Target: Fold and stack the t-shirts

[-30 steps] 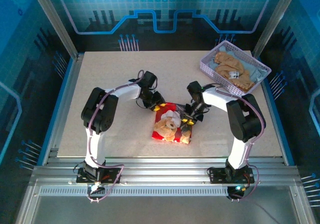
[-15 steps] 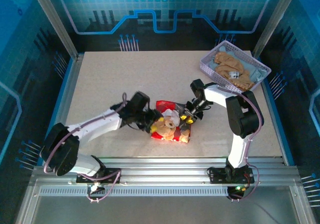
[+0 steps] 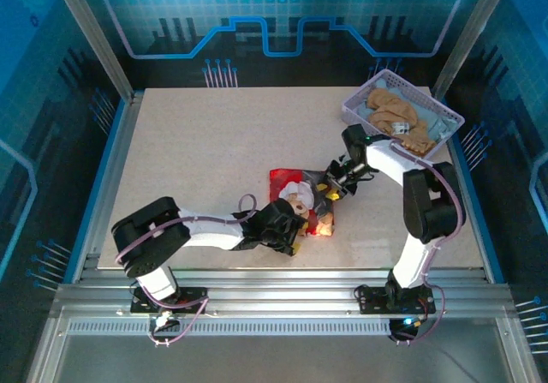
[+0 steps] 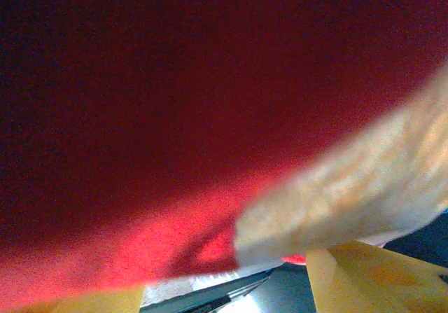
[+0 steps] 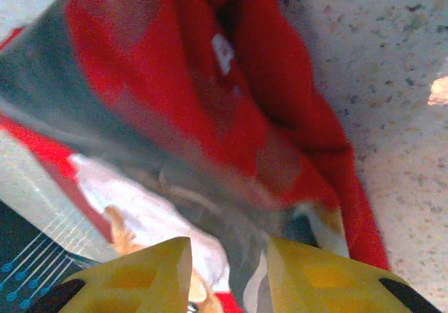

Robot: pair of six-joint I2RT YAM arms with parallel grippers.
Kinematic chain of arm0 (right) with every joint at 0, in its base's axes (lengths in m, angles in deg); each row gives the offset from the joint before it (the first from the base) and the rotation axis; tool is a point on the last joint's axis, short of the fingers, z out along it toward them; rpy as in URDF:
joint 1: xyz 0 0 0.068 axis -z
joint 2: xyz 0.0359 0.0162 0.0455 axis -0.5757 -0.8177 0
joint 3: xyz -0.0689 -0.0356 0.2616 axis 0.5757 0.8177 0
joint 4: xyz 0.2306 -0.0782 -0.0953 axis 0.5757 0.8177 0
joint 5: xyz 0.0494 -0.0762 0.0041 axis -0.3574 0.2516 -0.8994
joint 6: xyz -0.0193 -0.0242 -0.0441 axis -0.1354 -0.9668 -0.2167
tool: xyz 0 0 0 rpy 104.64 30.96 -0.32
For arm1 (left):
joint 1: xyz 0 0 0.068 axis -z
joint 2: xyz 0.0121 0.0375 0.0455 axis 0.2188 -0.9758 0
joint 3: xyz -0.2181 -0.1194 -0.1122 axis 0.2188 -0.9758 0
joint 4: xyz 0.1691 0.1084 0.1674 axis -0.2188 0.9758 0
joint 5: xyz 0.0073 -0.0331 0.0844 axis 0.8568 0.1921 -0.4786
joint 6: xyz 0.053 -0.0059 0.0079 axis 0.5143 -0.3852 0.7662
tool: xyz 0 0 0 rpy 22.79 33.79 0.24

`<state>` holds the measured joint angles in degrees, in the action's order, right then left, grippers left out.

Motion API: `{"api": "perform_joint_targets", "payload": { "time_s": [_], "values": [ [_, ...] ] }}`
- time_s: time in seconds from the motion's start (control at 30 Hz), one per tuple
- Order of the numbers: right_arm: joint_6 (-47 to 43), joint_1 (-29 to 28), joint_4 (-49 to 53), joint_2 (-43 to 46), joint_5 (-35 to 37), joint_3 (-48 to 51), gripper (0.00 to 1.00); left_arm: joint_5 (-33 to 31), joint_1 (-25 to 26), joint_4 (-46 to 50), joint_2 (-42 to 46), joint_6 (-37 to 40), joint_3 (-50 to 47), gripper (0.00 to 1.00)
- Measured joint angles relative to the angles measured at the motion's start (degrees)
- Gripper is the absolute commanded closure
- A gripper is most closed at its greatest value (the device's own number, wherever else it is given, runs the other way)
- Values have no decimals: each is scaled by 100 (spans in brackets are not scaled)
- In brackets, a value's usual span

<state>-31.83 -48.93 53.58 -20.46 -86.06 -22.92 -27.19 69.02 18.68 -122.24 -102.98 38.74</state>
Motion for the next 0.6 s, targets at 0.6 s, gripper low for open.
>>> {"api": "perform_joint_targets", "payload": {
  "time_s": [0.6],
  "values": [
    [-280,380,321,789,-22,197,65,-785,501,765,-337,0,1329,43]
  ]
}}
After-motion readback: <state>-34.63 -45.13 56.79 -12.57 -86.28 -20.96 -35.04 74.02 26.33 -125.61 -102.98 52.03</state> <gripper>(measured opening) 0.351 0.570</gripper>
